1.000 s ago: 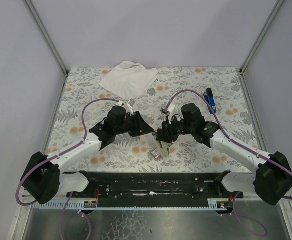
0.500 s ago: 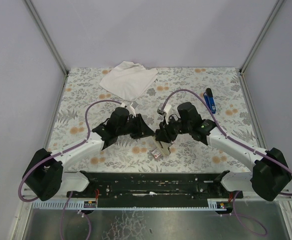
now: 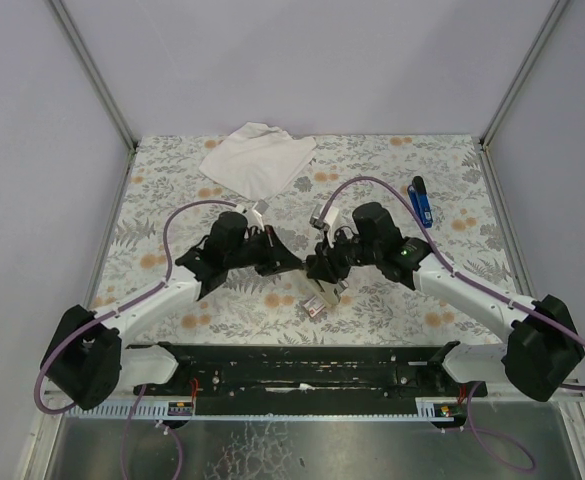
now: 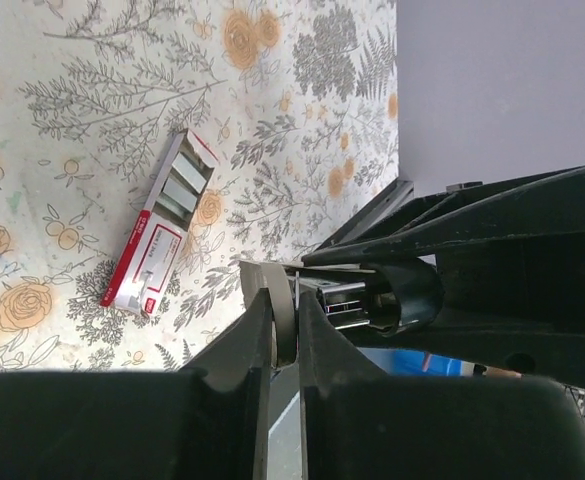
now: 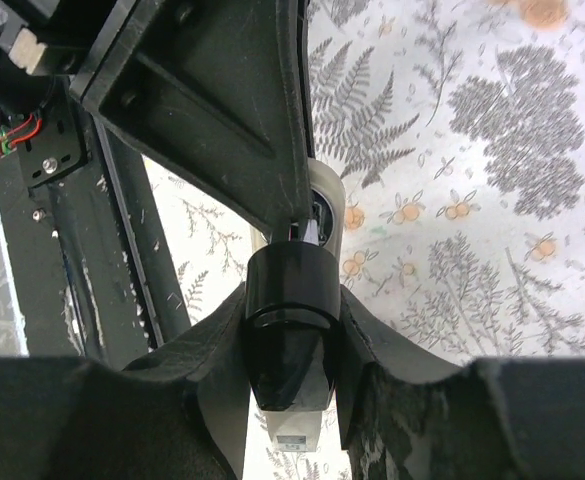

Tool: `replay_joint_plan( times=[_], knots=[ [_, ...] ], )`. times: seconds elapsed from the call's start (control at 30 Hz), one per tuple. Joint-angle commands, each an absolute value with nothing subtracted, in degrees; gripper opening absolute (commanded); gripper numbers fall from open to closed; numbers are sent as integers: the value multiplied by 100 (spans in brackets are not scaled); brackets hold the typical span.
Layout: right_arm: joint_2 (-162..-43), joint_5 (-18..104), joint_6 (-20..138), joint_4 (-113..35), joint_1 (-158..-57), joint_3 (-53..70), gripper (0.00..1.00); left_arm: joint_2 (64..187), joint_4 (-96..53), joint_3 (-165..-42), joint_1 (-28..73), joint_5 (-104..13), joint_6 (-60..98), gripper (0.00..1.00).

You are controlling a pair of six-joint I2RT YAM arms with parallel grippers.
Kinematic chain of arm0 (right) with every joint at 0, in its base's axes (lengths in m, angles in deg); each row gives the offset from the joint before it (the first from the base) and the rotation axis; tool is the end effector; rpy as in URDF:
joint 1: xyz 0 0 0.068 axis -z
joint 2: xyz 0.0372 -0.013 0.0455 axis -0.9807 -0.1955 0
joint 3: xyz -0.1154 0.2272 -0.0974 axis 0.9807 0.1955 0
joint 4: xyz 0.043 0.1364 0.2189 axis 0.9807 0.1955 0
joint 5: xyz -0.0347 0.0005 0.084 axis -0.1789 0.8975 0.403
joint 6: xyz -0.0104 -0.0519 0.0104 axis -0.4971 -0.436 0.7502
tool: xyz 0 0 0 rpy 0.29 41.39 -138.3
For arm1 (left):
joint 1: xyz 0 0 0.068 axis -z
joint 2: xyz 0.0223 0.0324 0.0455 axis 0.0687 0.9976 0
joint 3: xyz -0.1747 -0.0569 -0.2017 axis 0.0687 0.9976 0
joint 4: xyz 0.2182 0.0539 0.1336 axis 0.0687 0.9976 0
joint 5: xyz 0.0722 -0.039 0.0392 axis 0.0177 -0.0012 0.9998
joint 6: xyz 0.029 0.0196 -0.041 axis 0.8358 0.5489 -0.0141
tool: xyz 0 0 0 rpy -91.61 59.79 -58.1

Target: Load the staples into the stapler

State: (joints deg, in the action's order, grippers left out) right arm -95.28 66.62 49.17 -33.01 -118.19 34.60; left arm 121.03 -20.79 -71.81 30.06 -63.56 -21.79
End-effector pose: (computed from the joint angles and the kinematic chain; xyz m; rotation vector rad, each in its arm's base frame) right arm 0.2070 0.1948 0.2695 -1.0947 1.8667 0.9572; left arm 0.2135 -0.1631 0.2367 -0.0624 2.3435 -1.3255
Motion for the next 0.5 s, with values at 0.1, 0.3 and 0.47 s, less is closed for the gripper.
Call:
replay_joint_plan(
  times=[0.1,0.3,0.47],
  knots=[
    [-9152,6299,4664,-3540,-11775,2875,0,11788,-1678,-7206,2120,-6636,-1814,0],
    [-9208,5937,4553,-3621,-11759,2747,0,11601,-1515,-7171,1475,-6818,-1630,0],
    [-9246,5058,4565,-4136,-11688,3077,2,11460,-1626,-7003,887,-6918,-1656,0]
  ],
)
